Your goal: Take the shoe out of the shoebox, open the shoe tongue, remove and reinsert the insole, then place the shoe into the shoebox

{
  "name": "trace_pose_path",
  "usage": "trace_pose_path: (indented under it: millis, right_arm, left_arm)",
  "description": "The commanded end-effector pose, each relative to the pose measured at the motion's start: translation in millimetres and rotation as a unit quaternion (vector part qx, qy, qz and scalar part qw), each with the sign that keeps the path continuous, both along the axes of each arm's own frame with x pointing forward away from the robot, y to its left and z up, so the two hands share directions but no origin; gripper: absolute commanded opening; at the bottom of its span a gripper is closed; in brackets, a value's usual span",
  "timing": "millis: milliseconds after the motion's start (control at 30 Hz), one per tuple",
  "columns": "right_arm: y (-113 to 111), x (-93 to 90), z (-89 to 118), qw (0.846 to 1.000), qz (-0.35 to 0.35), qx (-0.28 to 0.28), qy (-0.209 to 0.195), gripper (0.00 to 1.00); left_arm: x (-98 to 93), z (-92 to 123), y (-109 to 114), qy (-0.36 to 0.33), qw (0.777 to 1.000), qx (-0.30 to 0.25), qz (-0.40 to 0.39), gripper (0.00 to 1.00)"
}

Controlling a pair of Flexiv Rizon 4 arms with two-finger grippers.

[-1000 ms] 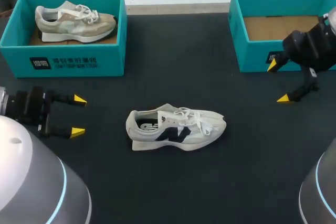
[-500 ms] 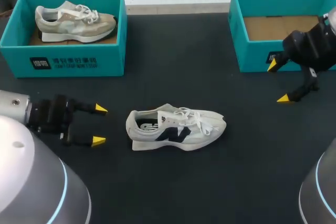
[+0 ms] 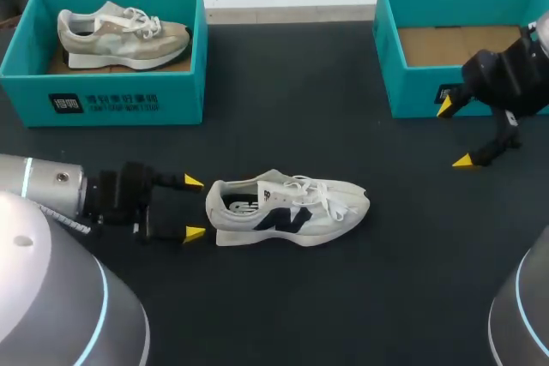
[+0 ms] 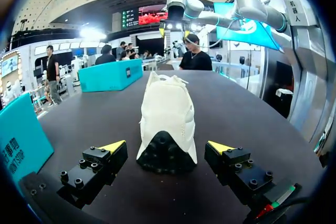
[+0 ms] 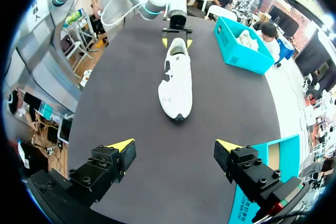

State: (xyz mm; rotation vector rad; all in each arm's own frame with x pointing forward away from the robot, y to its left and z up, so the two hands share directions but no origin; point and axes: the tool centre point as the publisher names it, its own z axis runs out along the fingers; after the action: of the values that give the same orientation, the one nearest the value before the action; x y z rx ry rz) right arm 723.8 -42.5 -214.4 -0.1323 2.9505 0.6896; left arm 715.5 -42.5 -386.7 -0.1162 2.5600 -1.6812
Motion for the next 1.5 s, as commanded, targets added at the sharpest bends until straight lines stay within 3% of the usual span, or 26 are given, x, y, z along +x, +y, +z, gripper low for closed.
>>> trace_pose_path:
  millis: [33, 600, 967, 1000, 1067, 1100, 1133, 1167, 1200, 1500]
  right_arm:
    - [1, 0.5, -1, 1.000, 0.000, -0.002, 0.000, 1.00]
    - [1, 0.5, -1, 1.000, 0.000, -0.002, 0.000, 1.00]
    - [1, 0.5, -1, 1.000, 0.000, -0.002, 0.000, 1.00]
    - [1, 0.5, -1, 1.000, 0.000, -0.002, 0.000, 1.00]
    - [1, 0.5, -1, 1.000, 0.000, -0.002, 0.000, 1.00]
    - [1, 0.5, -1, 1.000, 0.000, -0.002, 0.000, 1.00]
    - [1, 0.5, -1, 1.000, 0.000, -0.002, 0.000, 1.00]
    - [1, 0.5, -1, 1.000, 0.000, -0.002, 0.000, 1.00]
    - [1, 0.5, -1, 1.000, 0.000, -0.002, 0.000, 1.00]
    - [1, 0.5, -1, 1.000, 0.000, -0.002, 0.000, 1.00]
  left_arm:
    - [4.4, -6, -14, 0.001, 1.000, -0.004, -0.001, 1.00]
    - [8.1, -26, -56, 0.006, 1.000, 0.010, -0.024, 1.00]
    - [7.3, -37, -70, 0.004, 1.000, 0.019, -0.020, 1.00]
    - [7.0, -39, -70, 0.006, 1.000, 0.020, -0.019, 0.97]
    - [6.9, -42, -69, 0.008, 1.000, 0.023, -0.016, 0.73]
    - [6.9, -43, -69, 0.011, 1.000, 0.024, -0.016, 0.50]
    - [6.4, -43, -69, 0.011, 1.000, 0.024, -0.015, 0.35]
    - [5.8, -43, -69, 0.012, 1.000, 0.024, -0.014, 0.10]
    - [5.1, -43, -69, 0.012, 1.000, 0.024, -0.014, 0.00]
    - [0.2, -40, -69, 0.015, 1.000, 0.023, -0.012, 0.00]
